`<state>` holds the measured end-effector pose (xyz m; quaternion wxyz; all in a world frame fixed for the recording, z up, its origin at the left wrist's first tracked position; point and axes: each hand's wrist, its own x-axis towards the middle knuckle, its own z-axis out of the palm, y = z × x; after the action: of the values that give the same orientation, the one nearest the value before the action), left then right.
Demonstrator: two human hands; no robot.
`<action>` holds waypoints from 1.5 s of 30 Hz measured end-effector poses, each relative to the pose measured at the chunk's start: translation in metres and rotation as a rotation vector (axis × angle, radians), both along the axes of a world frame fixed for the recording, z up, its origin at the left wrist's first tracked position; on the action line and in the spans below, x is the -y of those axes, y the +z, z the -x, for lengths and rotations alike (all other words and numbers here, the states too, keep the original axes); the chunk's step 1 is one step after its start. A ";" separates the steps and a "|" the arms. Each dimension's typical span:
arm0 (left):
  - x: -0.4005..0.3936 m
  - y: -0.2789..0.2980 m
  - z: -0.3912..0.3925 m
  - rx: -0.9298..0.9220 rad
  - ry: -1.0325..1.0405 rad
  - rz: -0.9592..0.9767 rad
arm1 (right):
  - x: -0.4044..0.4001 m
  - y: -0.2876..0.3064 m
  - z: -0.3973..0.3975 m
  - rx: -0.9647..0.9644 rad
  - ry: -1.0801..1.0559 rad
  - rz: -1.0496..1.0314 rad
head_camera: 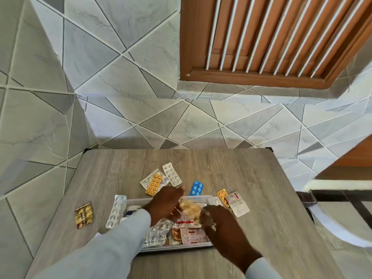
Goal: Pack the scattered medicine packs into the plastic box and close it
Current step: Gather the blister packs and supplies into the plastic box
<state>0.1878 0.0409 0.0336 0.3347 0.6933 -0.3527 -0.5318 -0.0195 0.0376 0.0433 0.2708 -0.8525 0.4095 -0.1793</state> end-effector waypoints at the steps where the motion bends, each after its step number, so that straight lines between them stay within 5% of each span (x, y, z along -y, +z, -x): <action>1: -0.003 0.004 -0.003 -0.119 -0.026 -0.063 | -0.005 -0.004 -0.001 -0.086 0.080 0.132; 6: -0.012 -0.001 -0.003 0.153 -0.086 0.010 | -0.007 -0.018 -0.003 -0.331 0.230 0.322; 15: -0.011 -0.021 0.023 0.456 -0.075 0.203 | -0.010 -0.024 -0.008 -0.709 0.268 0.289; 22: -0.014 -0.028 0.037 1.016 -0.535 0.346 | -0.009 -0.021 -0.018 -0.740 0.183 0.042; 31: -0.019 -0.044 0.026 1.056 -0.886 0.098 | 0.019 -0.018 0.005 -0.331 -0.224 -0.172; 37: -0.020 -0.044 0.035 1.153 -0.843 0.181 | 0.006 -0.016 -0.031 -0.647 -0.105 -0.022; 45: -0.022 -0.051 0.017 0.943 -0.694 0.227 | 0.002 -0.030 -0.039 -0.770 0.047 -0.156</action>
<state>0.1703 0.0631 -0.0170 0.0206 0.6587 -0.7241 -0.2036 0.0193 0.0361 0.0137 0.1653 -0.8435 0.4739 0.1916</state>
